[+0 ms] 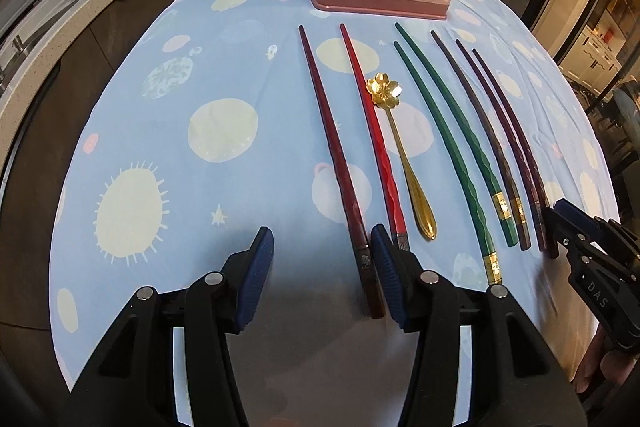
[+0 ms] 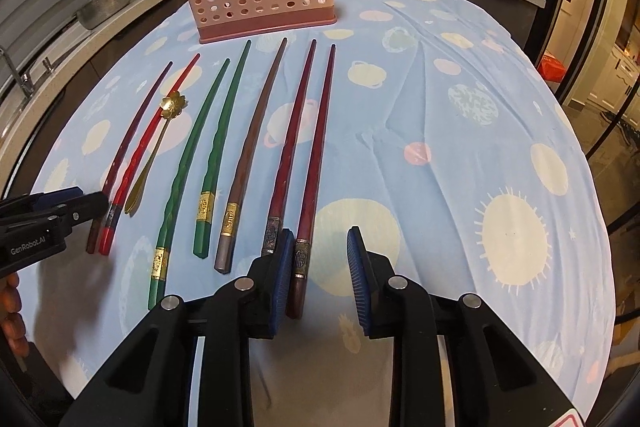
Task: Organize utensils
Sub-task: 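Grasp a dark red chopstick with the left tool while the right tool grasps another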
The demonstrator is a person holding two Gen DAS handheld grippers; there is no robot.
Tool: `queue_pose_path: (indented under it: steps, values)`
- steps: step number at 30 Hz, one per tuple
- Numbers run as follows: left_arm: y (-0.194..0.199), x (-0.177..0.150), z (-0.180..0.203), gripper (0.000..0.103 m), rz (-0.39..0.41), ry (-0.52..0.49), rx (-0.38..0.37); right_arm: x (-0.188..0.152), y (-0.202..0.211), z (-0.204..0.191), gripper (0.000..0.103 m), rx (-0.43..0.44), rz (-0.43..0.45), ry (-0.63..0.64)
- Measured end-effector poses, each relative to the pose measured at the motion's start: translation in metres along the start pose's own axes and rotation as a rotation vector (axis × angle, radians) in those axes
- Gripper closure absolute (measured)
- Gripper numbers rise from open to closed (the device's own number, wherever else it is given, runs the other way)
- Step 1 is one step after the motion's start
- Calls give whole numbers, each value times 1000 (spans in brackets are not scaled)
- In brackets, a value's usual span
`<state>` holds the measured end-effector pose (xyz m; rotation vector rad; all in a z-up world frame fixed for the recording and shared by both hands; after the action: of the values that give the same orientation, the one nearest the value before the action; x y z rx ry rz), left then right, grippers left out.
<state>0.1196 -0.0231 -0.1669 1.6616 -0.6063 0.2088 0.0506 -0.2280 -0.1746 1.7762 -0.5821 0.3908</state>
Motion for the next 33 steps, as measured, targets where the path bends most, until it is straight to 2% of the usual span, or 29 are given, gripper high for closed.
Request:
queue_pose_path:
  steps: [13,18,21,23,24,26,28,33]
  values:
    - [7,-14,1,55,24,-34,28,-7,5,1,81,-1,-5,5]
    - [10,-20,-2,60,25,-37,25,-10,7,0,86,0,-9,11]
    - [11,-21,-5,66,22,-32,23,-11,7,-1,92,5,-12,13]
    - [12,-22,-7,74,20,-29,22,-12,7,-1,96,9,-15,12]
    - [12,-23,-9,77,17,-26,20,-13,8,-1,96,10,-16,12]
    - [13,-24,-11,90,10,-22,9,-14,10,-1,96,11,-17,12]
    - [13,-25,-13,96,-2,-15,-8,-14,11,-1,96,16,-17,7]
    - [19,-23,-18,96,-3,-6,-22,-11,22,0,96,30,1,-6]
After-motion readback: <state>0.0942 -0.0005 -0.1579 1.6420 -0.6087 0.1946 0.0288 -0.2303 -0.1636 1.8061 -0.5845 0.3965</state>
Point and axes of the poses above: each gripper's, at about its wrist camera, not at the fingertips, and y roughly against the way its jaws point, z to its right, x to its top, the point moved 8 cm from there along -y, roughly the way its jaws point, and after that the axes turned 15 degrees about x, right-handed, at the moved point
